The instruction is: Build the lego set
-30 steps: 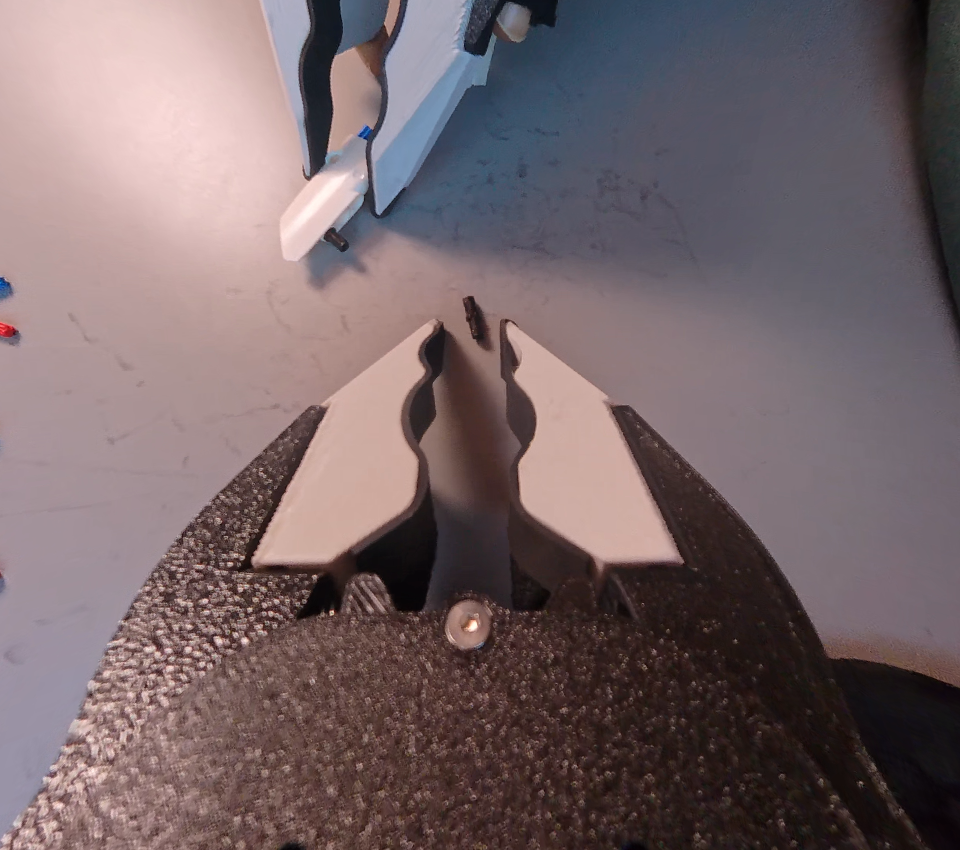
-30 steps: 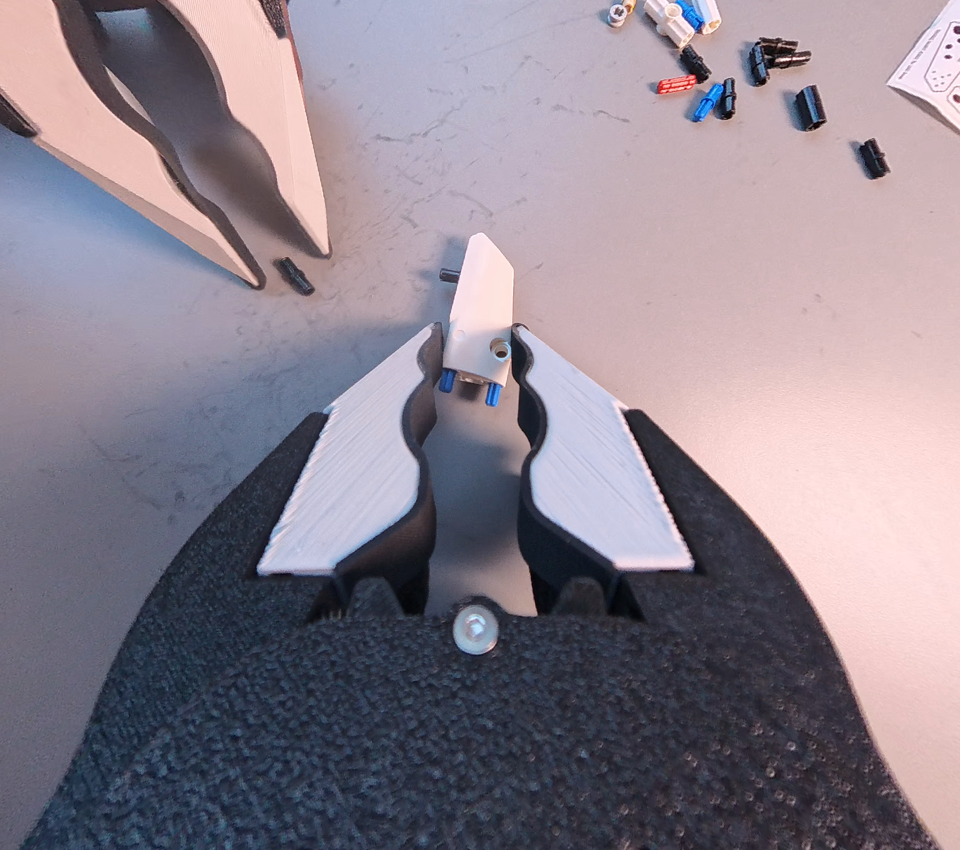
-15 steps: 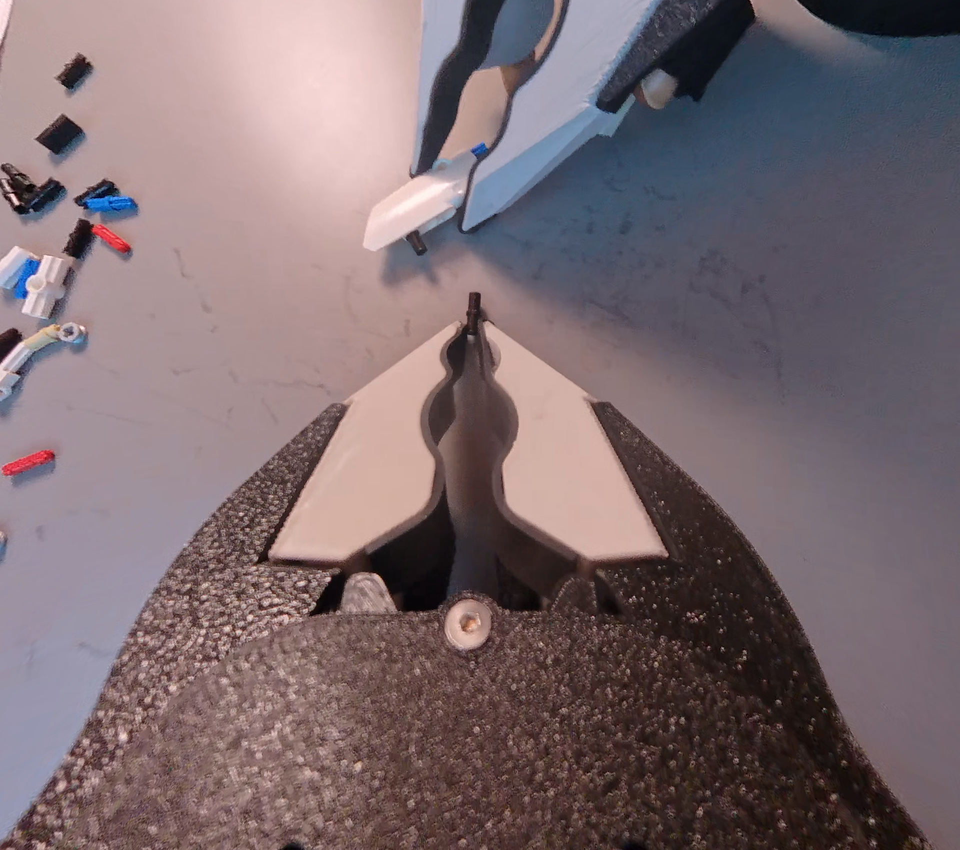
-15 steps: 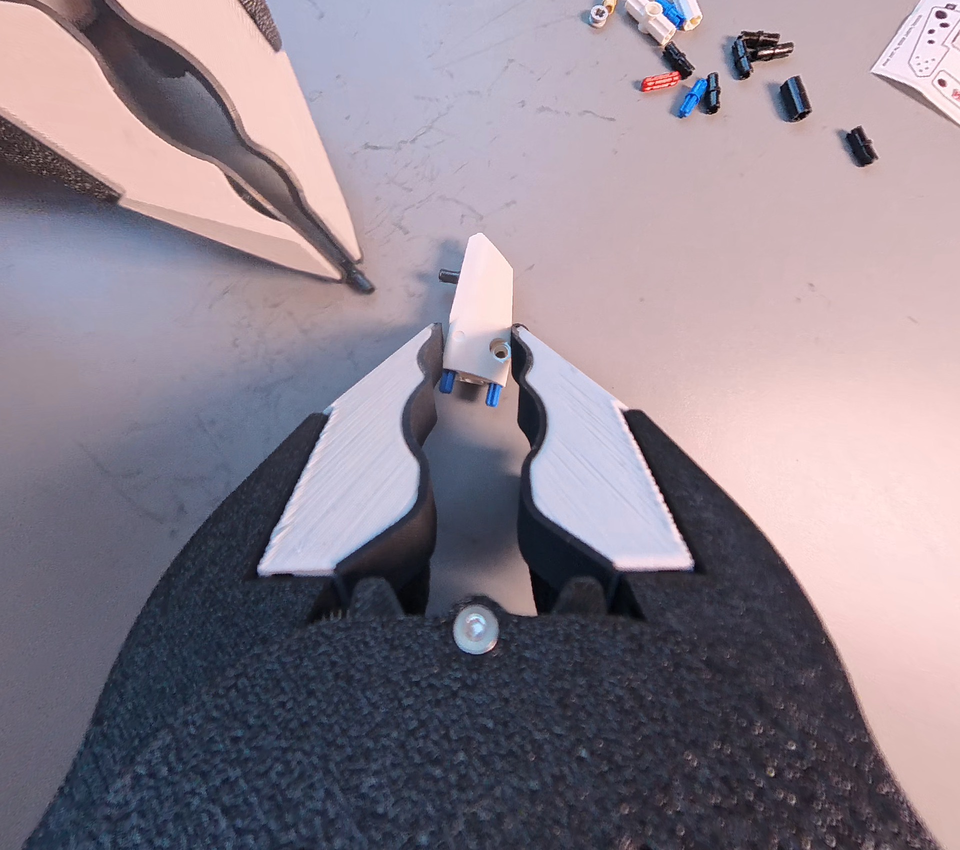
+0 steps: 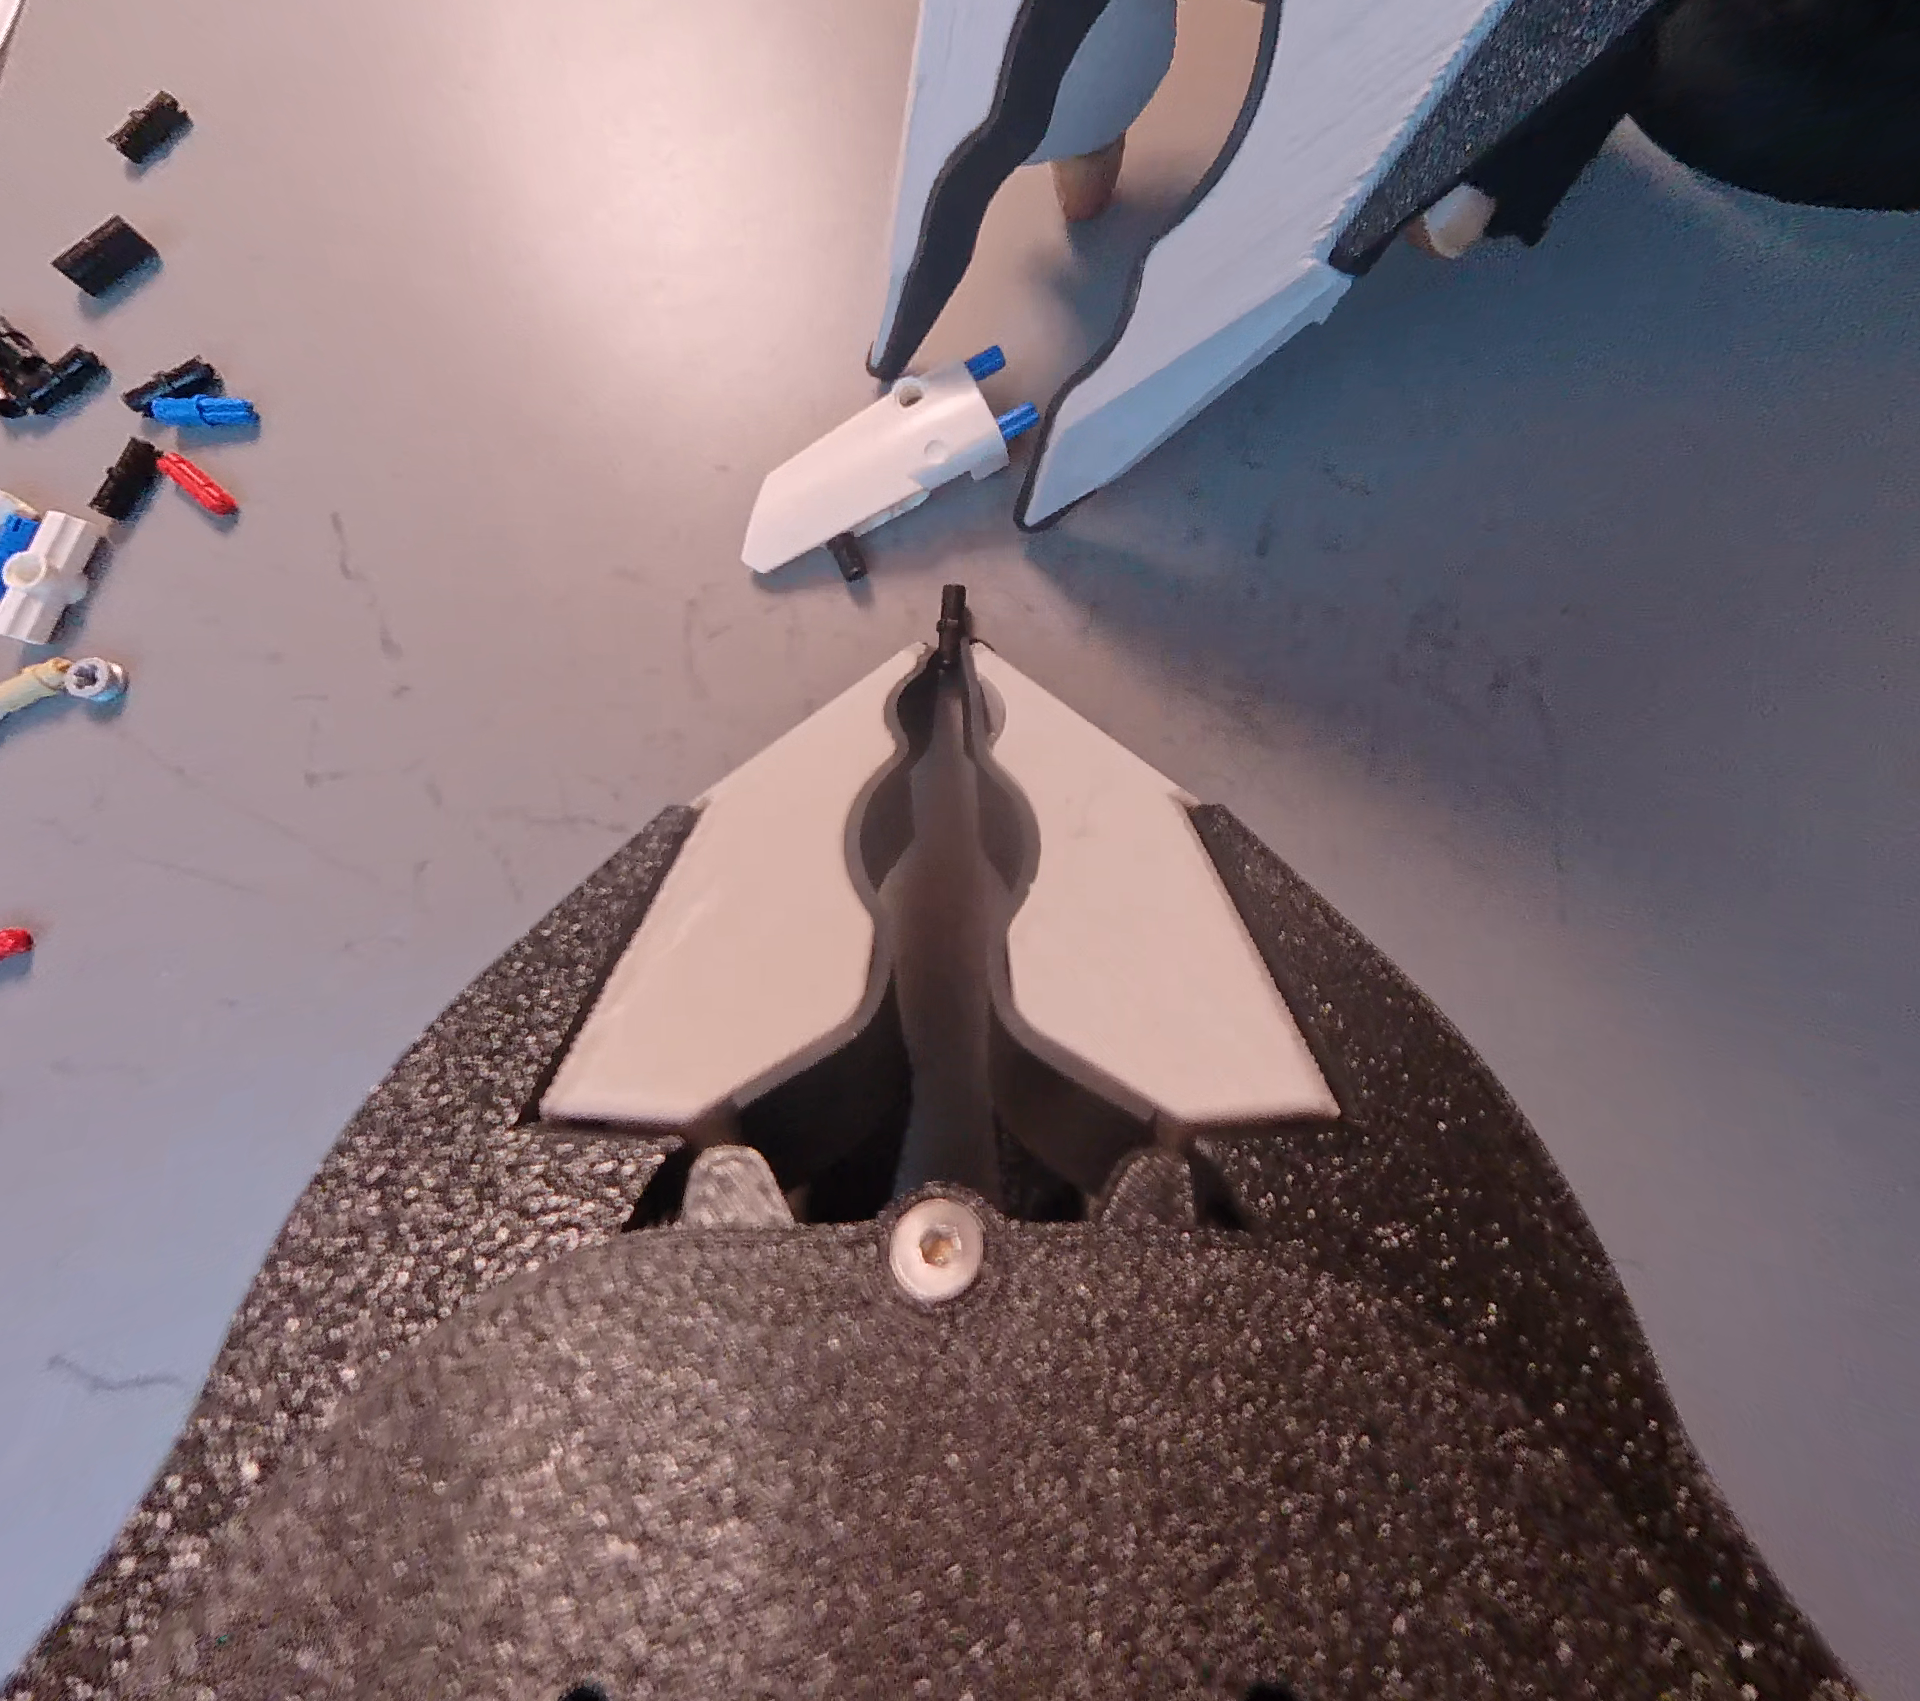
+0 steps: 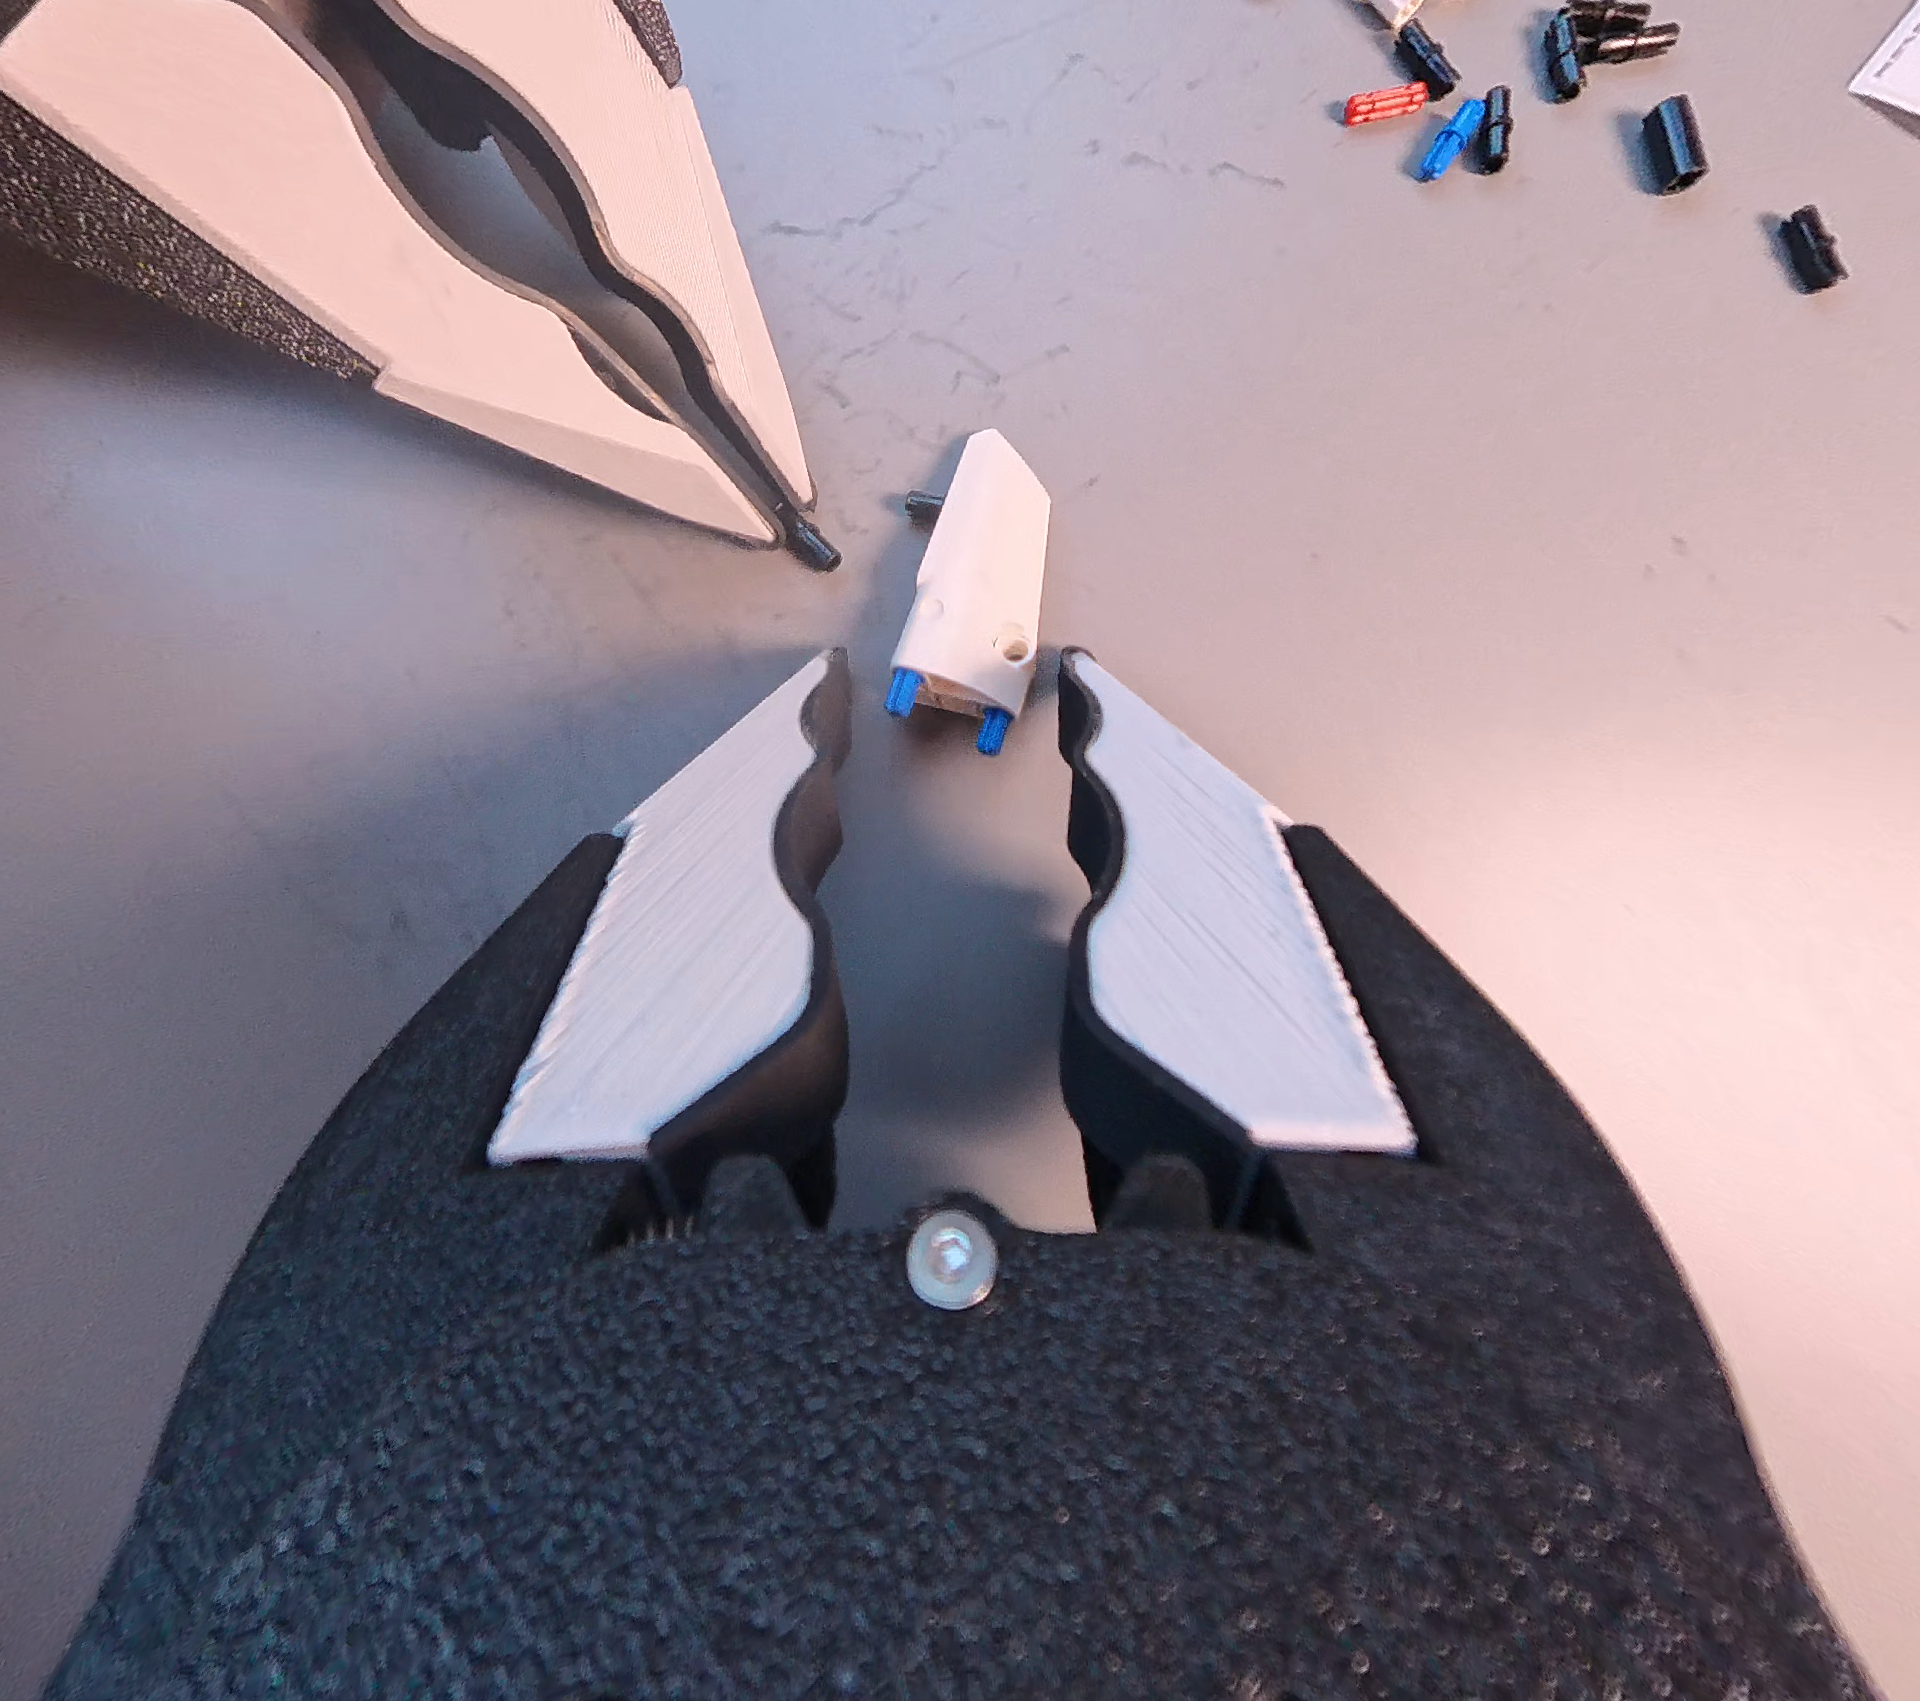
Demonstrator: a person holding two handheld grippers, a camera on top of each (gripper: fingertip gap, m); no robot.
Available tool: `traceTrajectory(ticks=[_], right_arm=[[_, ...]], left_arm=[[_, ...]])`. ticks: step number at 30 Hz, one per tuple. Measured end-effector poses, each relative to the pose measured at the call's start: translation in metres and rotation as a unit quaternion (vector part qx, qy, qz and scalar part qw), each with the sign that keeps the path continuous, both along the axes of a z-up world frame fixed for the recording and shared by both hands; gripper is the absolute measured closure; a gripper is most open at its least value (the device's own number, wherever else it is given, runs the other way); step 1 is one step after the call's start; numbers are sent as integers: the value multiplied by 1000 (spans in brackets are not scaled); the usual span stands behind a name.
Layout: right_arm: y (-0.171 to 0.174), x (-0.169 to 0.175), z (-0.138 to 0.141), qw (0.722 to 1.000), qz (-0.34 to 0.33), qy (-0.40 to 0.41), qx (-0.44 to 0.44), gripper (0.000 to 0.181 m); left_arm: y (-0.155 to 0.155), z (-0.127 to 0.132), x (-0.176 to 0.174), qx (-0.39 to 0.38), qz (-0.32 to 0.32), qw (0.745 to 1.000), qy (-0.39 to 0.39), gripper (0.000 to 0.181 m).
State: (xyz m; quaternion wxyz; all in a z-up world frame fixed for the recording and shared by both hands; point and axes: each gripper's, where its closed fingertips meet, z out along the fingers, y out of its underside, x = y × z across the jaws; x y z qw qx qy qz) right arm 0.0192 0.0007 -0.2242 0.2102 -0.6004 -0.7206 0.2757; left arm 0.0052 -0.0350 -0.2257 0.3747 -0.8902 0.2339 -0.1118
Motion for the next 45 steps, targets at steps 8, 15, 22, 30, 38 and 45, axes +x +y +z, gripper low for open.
traceTrajectory(ticks=[8, 15, 22, 30, 38, 45], right_arm=[[-1, -1, -1, 1000, 3, -1, 11, 147], [-4, -2, -1, 1000, 5, 1, 15, 153], [-5, -8, 0, 1000, -21, 6, 11, 154], [-3, -10, 1, 999, -39, 5, -2, 154], [-3, -12, -1, 999, -34, 0, 26, 154], [-3, -12, 0, 998, -28, -8, 57, 154]], left_arm=[[1, 0, 0, 1, 6, 1000, -1, 178], [4, 0, -3, 6, 19, 1000, 8, 178], [16, 6, -12, 12, 57, 998, -21, 178], [18, 4, -14, 4, 72, 997, -27, 178], [21, 1, -14, -12, 97, 995, -35, 178], [21, 2, -13, -26, 101, 993, -50, 178]])
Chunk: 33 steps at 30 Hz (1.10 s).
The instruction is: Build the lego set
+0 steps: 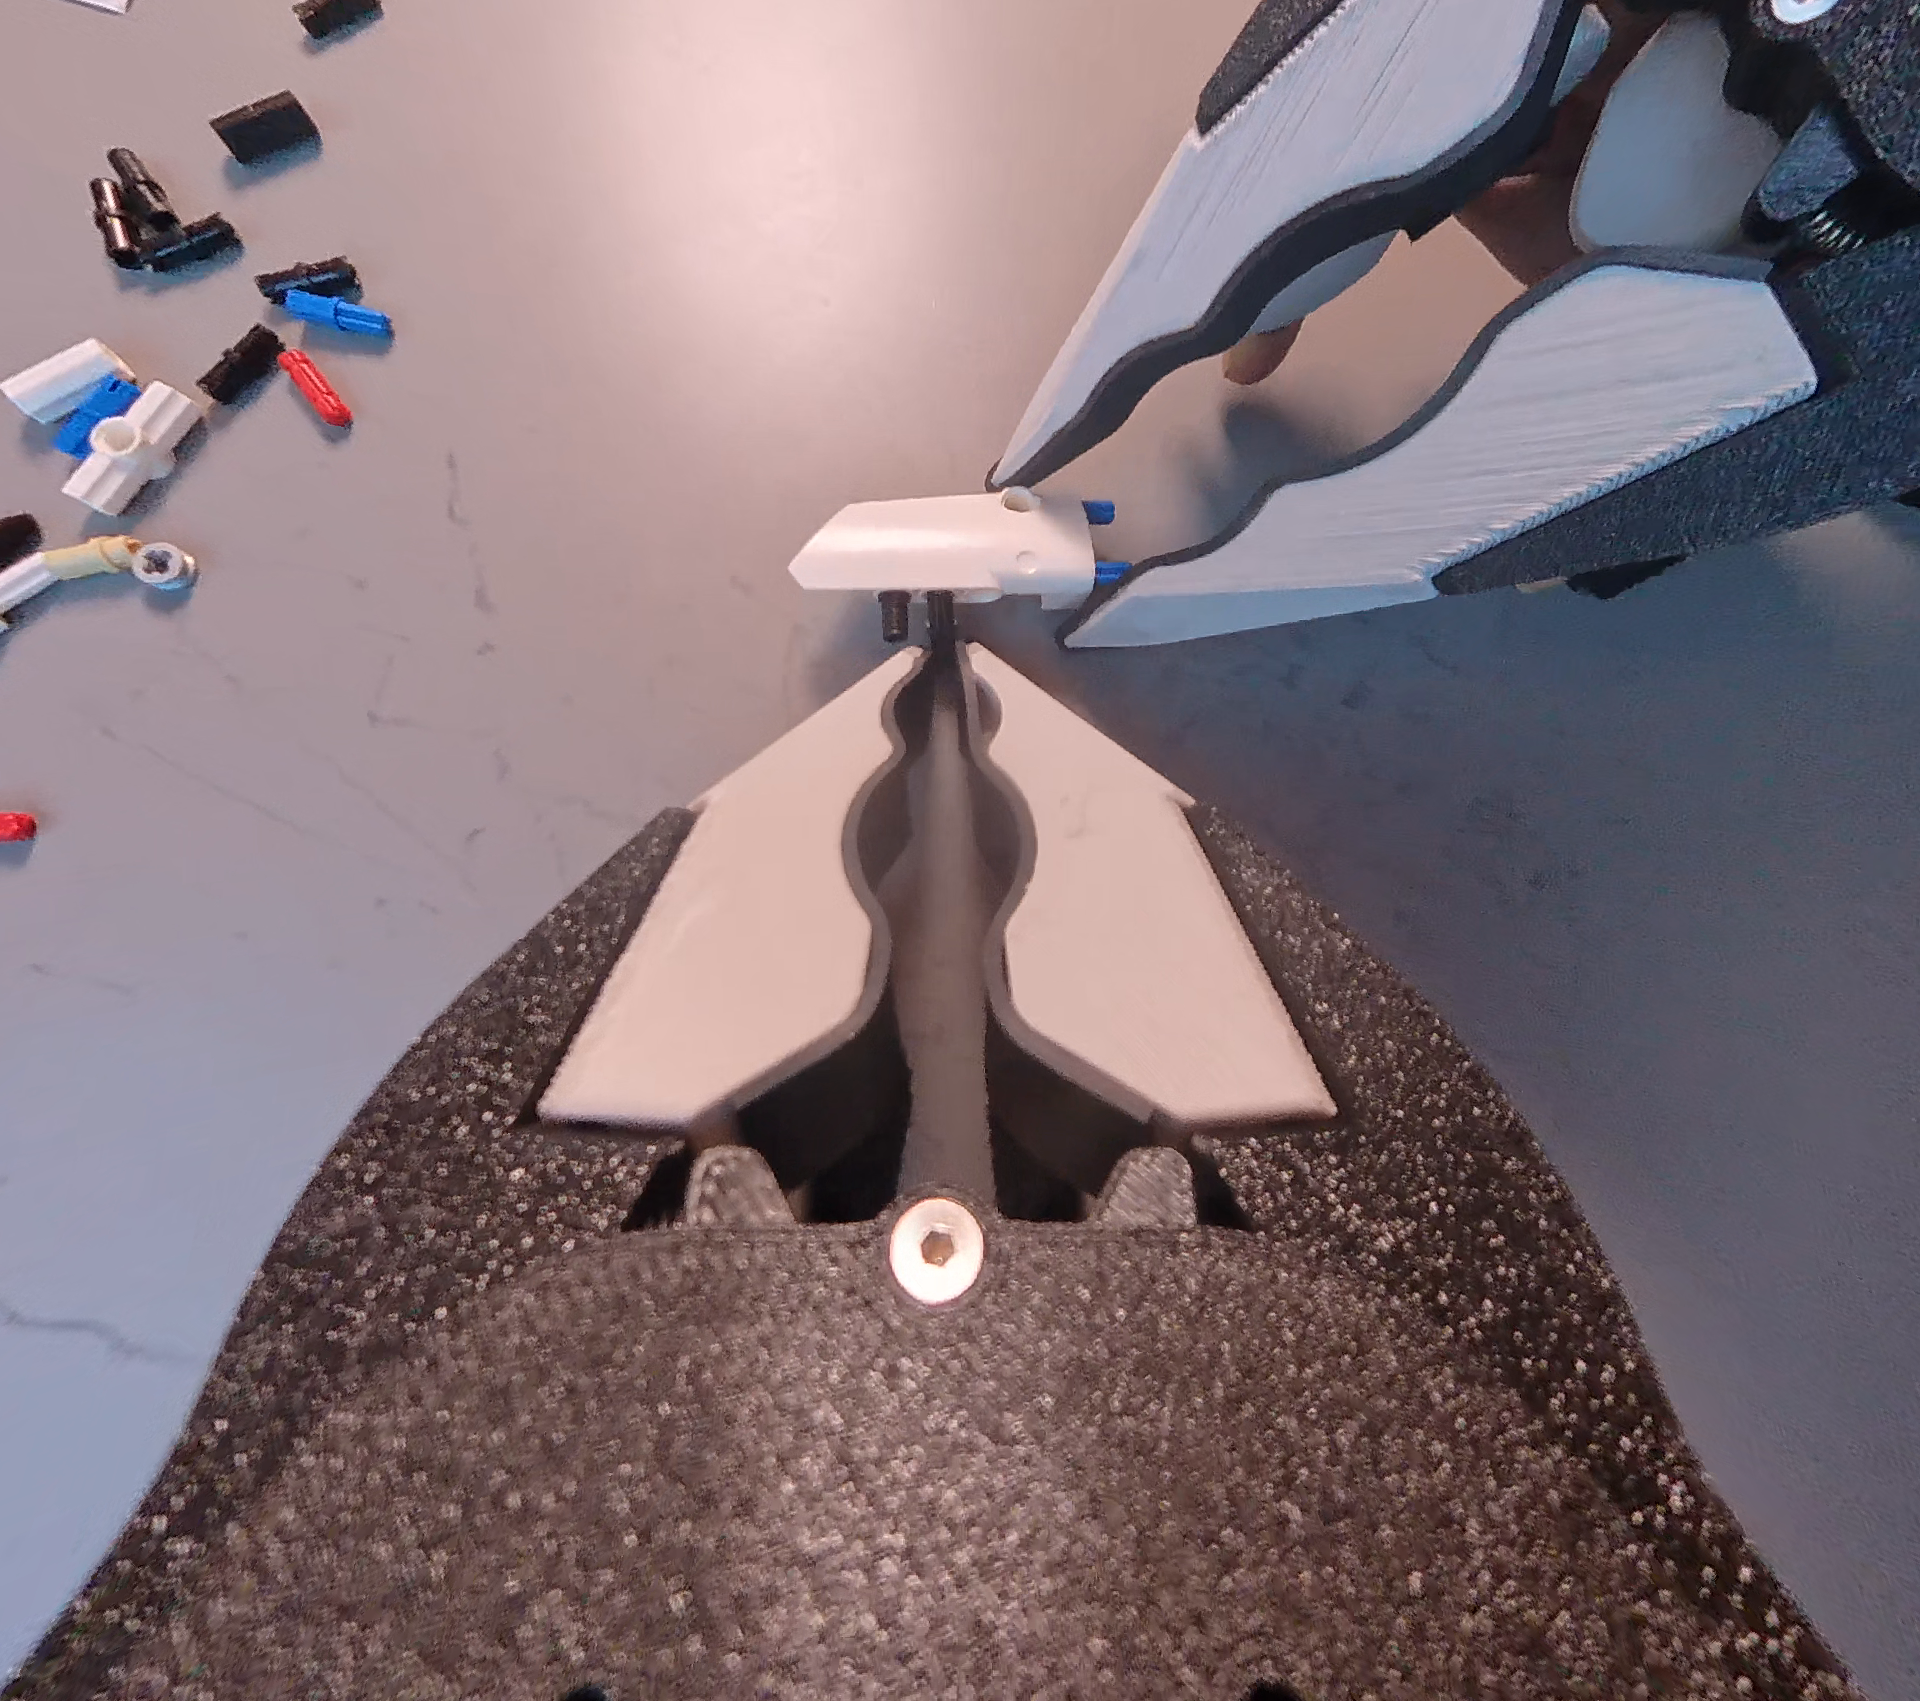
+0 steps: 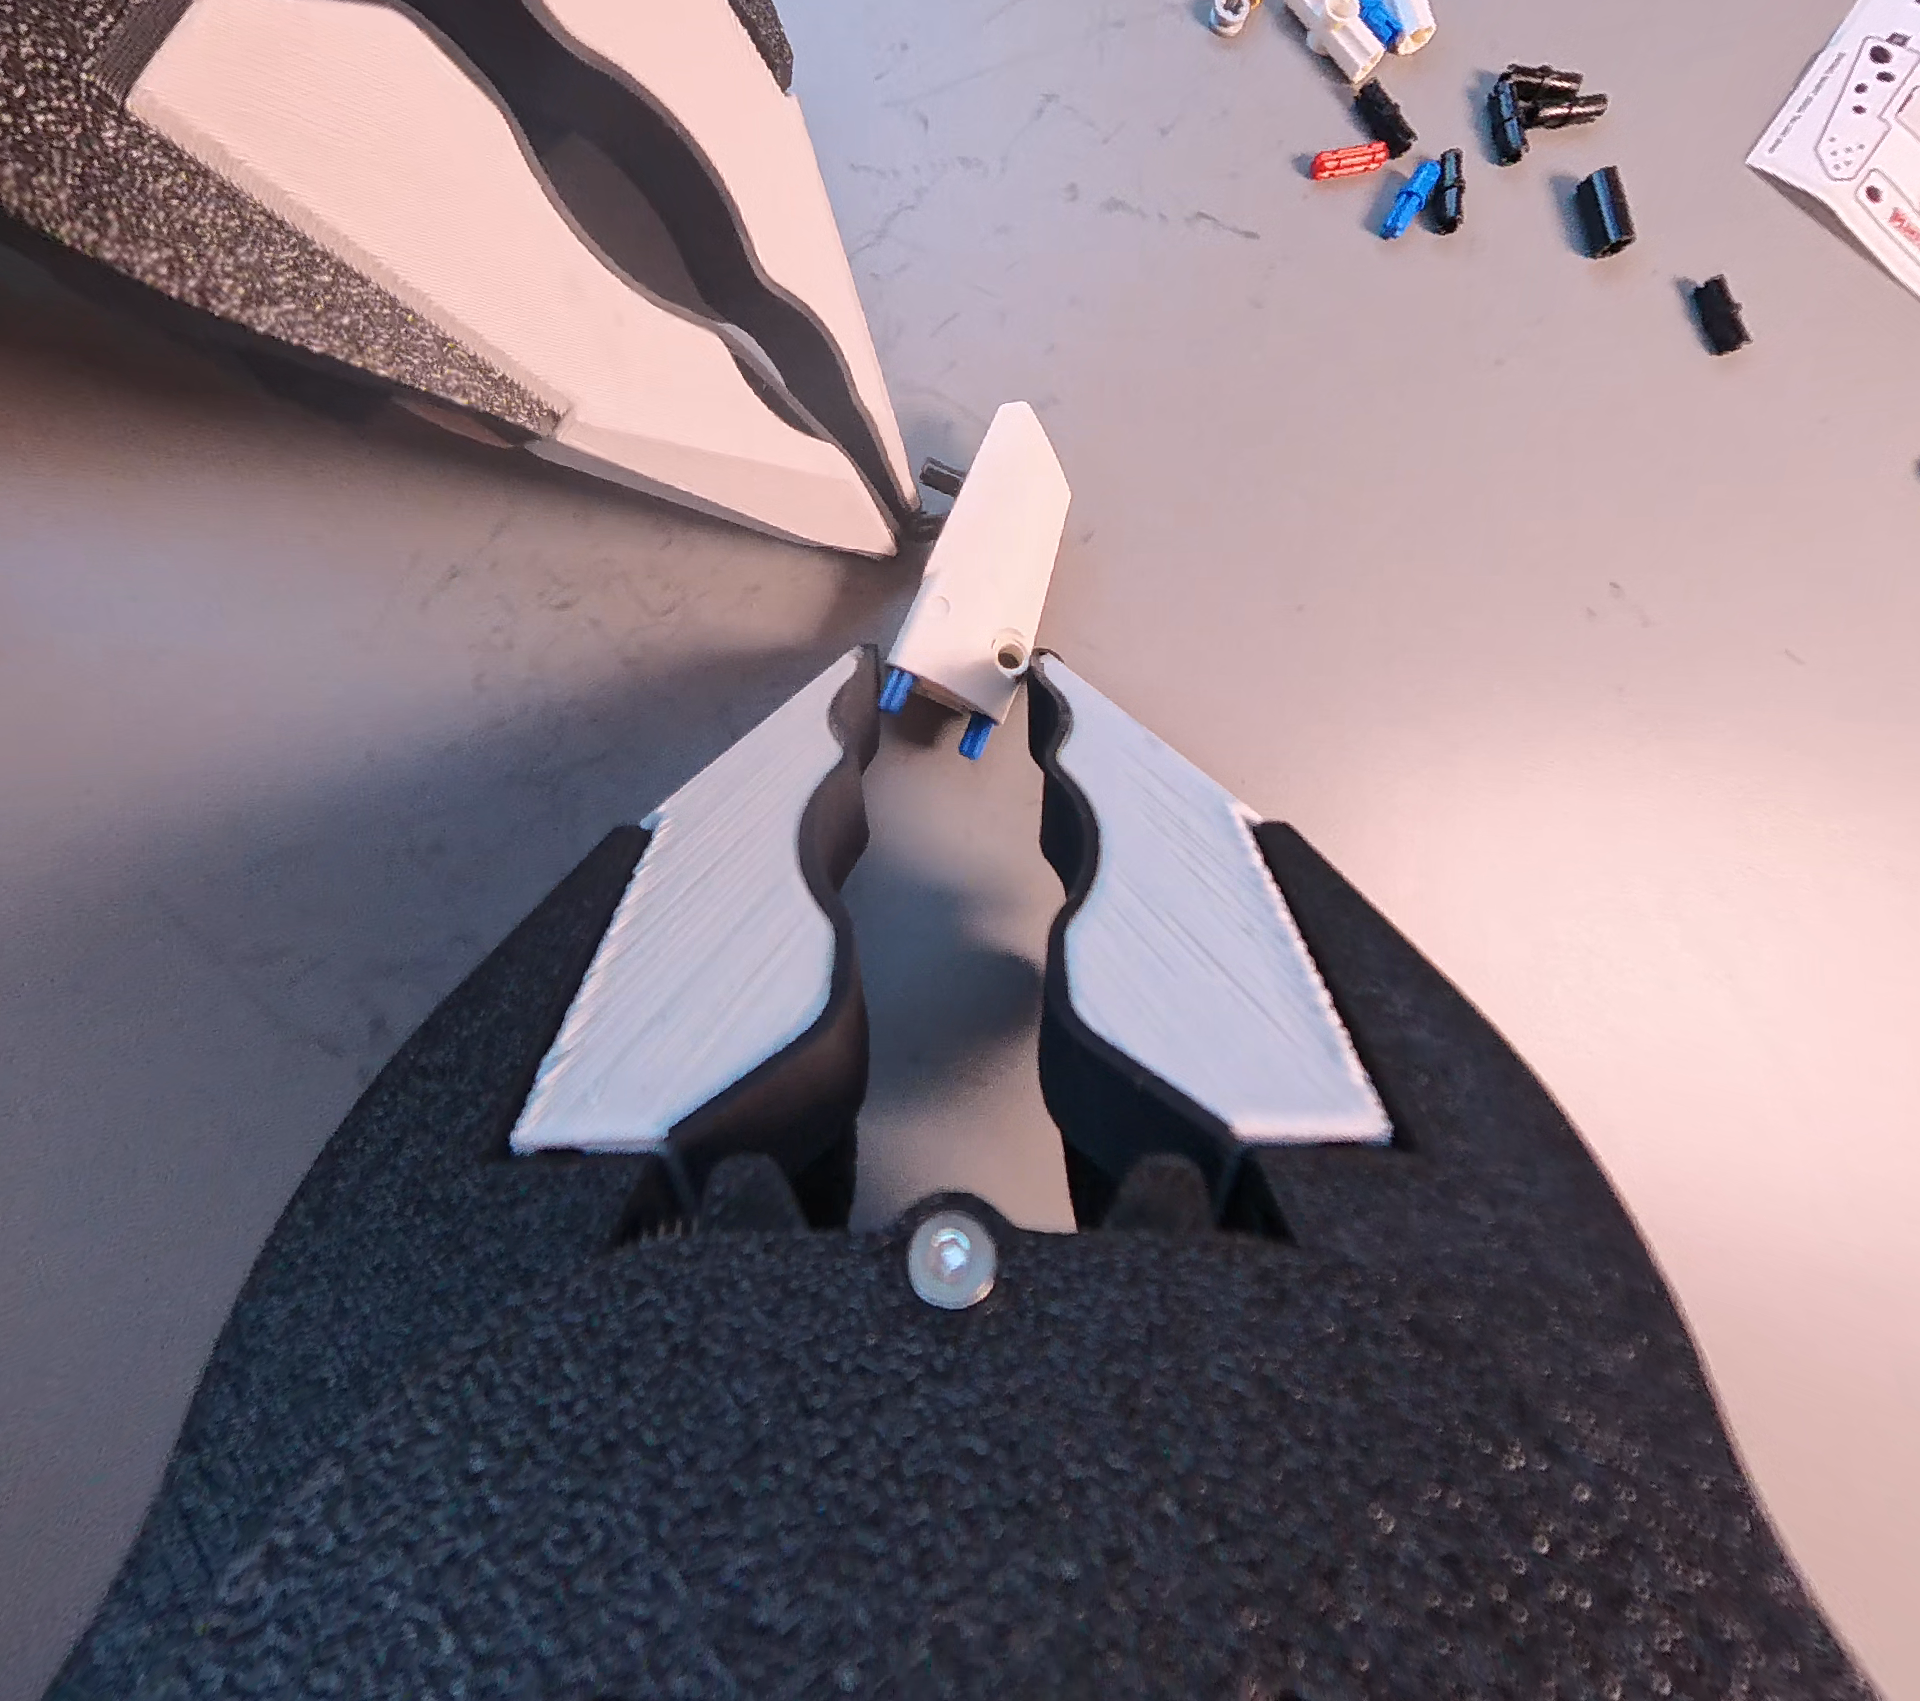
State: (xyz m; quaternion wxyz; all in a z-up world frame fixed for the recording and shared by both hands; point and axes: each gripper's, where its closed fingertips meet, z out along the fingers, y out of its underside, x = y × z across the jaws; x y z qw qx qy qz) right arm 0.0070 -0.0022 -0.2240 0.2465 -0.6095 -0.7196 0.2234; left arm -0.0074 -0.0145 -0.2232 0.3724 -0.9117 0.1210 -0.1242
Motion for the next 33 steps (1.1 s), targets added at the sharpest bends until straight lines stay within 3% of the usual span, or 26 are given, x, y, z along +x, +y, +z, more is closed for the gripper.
traceTrajectory(ticks=[6, 11, 20, 33], right_arm=[[0, -1, 0, 1000, 8, -2, 4, 153], [-3, -3, 0, 998, 4, -1, -70, 146], [-1, -9, 1, 994, 12, -36, -106, 149], [4, -13, 2, 1000, -7, -15, -19, 156]], left_arm=[[-2, 6, 0, -9, 1, 999, -38, 178], [-5, 0, 3, -23, -7, 999, -49, 178], [-5, 0, 2, -43, 0, 998, -55, 178], [-6, -1, 2, -146, -20, 988, -41, 178]])
